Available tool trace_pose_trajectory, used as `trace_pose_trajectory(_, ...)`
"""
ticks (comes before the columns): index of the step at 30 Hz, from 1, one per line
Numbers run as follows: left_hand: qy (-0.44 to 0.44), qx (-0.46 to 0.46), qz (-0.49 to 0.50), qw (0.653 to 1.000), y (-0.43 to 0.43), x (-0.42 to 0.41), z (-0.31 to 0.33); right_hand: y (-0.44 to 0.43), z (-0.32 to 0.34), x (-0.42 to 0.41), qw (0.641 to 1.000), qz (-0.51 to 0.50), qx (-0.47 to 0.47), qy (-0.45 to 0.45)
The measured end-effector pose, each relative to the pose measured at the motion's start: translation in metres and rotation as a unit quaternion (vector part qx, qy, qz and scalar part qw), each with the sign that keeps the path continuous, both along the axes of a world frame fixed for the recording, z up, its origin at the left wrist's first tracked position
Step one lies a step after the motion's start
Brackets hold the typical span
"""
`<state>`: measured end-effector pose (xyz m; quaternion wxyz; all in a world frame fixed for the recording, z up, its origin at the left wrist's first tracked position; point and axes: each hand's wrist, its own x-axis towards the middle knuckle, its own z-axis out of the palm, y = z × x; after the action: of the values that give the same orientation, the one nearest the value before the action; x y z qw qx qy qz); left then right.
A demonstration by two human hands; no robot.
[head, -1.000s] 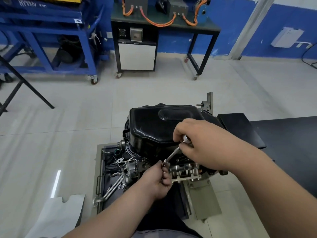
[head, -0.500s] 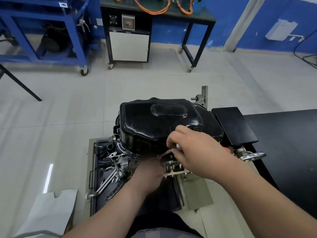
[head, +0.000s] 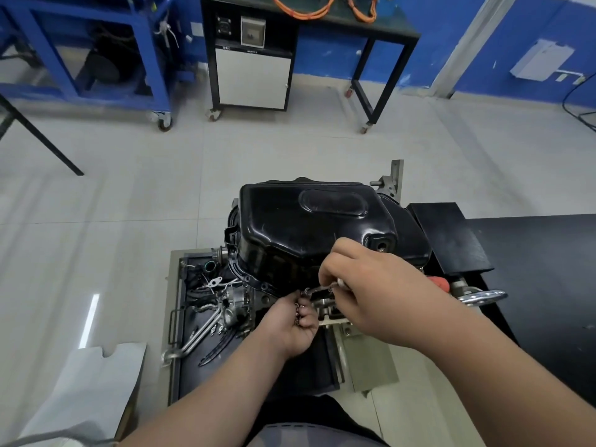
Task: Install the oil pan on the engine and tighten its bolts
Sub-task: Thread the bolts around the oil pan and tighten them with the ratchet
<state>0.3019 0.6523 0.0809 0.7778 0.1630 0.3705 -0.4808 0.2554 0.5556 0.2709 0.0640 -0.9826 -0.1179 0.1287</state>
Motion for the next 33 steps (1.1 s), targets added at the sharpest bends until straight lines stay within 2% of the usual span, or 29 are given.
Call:
trace_pose_trajectory(7, 0.001, 0.008, 0.034, 0.999, 0.003, -0.002, 0.001, 0.002, -0.004, 0.001, 1.0, -0.005, 0.012, 0.001)
trace_pose_trajectory(15, -0.015, 0.051, -0.004, 0.999, 0.007, -0.008, -0.003, 0.001, -0.003, 0.014, 1.0, -0.005, -0.017, -0.009)
trace_pose_trajectory(19, -0.09, 0.117, -0.034, 0.988, 0.03, -0.009, -0.002, 0.005, -0.008, 0.025, 0.995, 0.023, -0.074, -0.055)
trace_pose_trajectory(21, -0.17, 0.197, -0.053, 0.964, 0.046, -0.008, 0.004, 0.007, -0.01, 0.029, 0.992, 0.024, -0.1, -0.076)
trace_pose_trajectory(23, -0.298, 0.279, -0.06, 0.911, 0.061, -0.005, 0.015, 0.007, -0.01, 0.033, 0.99, 0.028, -0.11, -0.082)
trace_pose_trajectory(24, -0.373, 0.317, -0.065, 0.87, 0.068, -0.002, 0.024, 0.007, -0.009, 0.034, 0.991, 0.032, -0.104, -0.079)
trace_pose_trajectory(27, -0.563, 0.44, -0.091, 0.694, 0.081, 0.01, 0.055, 0.007, -0.004, 0.037, 0.997, 0.048, -0.051, -0.039)
trace_pose_trajectory(29, -0.641, 0.457, -0.109, 0.607, 0.083, 0.015, 0.074, 0.009, -0.002, 0.039, 0.997, 0.055, -0.04, -0.023)
trace_pose_trajectory(33, -0.726, 0.468, -0.162, 0.476, 0.072, 0.019, 0.092, 0.018, -0.009, 0.045, 0.99, 0.051, -0.093, -0.093)
